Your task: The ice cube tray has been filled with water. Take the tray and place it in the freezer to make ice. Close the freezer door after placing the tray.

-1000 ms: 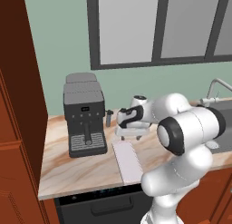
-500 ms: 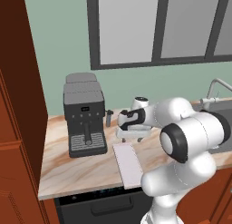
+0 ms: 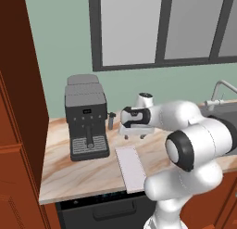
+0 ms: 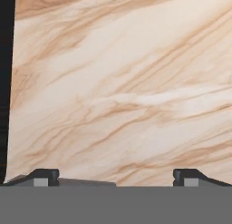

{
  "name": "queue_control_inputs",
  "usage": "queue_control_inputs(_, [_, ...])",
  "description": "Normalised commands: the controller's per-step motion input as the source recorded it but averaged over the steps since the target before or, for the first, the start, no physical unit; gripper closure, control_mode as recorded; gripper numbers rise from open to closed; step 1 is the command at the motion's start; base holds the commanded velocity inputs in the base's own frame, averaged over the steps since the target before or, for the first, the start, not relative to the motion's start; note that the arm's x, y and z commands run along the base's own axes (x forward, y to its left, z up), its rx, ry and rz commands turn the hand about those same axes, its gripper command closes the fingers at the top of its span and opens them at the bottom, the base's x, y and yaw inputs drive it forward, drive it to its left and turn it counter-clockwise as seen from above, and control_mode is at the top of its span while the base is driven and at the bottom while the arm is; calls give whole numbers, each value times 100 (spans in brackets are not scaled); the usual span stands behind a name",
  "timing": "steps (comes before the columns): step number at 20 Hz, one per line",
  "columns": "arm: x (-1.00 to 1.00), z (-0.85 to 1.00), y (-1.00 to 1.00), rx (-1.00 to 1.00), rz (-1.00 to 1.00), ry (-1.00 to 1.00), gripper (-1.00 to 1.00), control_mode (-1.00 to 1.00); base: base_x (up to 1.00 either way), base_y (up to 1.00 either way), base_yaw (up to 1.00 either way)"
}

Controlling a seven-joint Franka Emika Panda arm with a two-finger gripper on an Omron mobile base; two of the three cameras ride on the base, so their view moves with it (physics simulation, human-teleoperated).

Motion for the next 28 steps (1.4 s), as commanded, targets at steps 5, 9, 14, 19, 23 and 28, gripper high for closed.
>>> queue_control_inputs(5, [-29, 60, 3, 0, 0, -28, -100, -100, 0, 0, 0])
queue_control_inputs(9, [-69, 44, 13, 0, 0, -23, -100, -100, 0, 0, 0])
queue_control_inputs(14, [-50, 36, 22, 0, 2, -2, -100, -100, 0, 0, 0])
queue_control_inputs(19, [-25, 16, 27, 0, 0, 4, -100, -100, 0, 0, 0])
queue_control_inputs(23, [-1, 0, 3, -1, 1, 1, -100, -100, 0, 0, 0])
queue_control_inputs(28, [0, 0, 0, 0, 0, 0, -100, -100, 0, 0, 0])
